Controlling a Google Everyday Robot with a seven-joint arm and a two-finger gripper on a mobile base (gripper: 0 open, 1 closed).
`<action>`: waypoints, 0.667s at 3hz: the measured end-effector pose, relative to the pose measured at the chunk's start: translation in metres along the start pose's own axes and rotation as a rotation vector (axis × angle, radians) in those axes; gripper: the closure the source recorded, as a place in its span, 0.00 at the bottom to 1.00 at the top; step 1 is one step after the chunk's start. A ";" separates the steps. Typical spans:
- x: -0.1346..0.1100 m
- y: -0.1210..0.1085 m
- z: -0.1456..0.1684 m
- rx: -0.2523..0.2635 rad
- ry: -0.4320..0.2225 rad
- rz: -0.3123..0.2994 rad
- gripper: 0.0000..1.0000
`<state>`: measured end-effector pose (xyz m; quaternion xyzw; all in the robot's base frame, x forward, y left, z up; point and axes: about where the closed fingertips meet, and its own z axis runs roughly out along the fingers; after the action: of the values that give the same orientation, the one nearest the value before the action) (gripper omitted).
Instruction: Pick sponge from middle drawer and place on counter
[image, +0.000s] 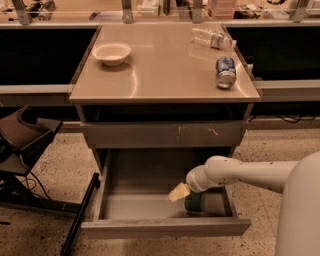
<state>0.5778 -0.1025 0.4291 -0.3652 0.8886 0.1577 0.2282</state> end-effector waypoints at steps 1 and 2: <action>0.005 0.002 0.008 -0.010 0.006 0.008 0.00; 0.009 0.004 0.014 -0.014 0.016 0.016 0.00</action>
Offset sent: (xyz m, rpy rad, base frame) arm -0.0060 0.0022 -0.0223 -0.0034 0.0362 -0.0135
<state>0.5733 -0.0991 0.4128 -0.3611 0.8921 0.1628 0.2174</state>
